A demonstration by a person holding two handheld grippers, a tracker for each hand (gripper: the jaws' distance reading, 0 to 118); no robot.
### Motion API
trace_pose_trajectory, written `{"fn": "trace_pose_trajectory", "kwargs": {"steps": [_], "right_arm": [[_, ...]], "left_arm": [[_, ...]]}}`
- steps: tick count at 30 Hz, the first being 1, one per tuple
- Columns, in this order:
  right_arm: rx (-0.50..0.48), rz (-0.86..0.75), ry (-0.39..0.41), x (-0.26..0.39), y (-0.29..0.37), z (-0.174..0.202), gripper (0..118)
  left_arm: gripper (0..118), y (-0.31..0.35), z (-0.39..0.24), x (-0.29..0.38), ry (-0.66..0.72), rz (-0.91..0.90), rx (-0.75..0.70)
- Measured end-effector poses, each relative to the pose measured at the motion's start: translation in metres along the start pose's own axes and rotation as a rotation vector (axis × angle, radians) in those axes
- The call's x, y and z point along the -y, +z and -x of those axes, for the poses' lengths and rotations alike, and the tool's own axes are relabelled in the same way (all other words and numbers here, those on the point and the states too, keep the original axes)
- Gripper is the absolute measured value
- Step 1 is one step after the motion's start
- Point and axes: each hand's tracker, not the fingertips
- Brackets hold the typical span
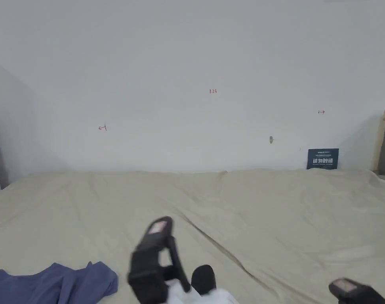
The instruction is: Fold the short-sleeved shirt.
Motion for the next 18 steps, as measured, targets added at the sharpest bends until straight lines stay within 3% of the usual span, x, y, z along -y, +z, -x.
{"fn": "trace_pose_trajectory", "kwargs": {"steps": [2,4,7,8,9,12,16,18], "right_arm": [[-0.037,-0.121,0.327,-0.006,0.011,0.038,118],[-0.053,-0.307,0.703,0.001,0.024,0.071,118],[-0.009,-0.581,1.141,0.032,0.039,0.09,118],[0.027,-0.626,1.206,0.041,0.039,0.091,118],[0.028,-0.649,1.216,0.048,0.04,0.089,118],[-0.036,-0.573,1.168,0.059,0.039,0.077,118],[-0.045,-0.447,1.167,0.067,0.035,0.071,118],[-0.051,-0.457,1.171,0.068,0.035,0.069,118]], "left_arm": [[113,-0.007,0.032,0.004,0.294,0.144,-0.005],[113,-0.011,0.06,0.019,0.575,0.236,-0.006],[113,-0.004,0.084,0.05,0.9,0.275,-0.077],[113,0.0,0.083,0.055,0.934,0.256,-0.107],[113,0.005,0.082,0.06,0.936,0.233,-0.148],[113,0.011,0.072,0.059,0.847,0.242,-0.237],[113,0.009,0.07,0.063,0.913,0.245,-0.143],[113,0.009,0.069,0.063,0.916,0.253,-0.133]]}}
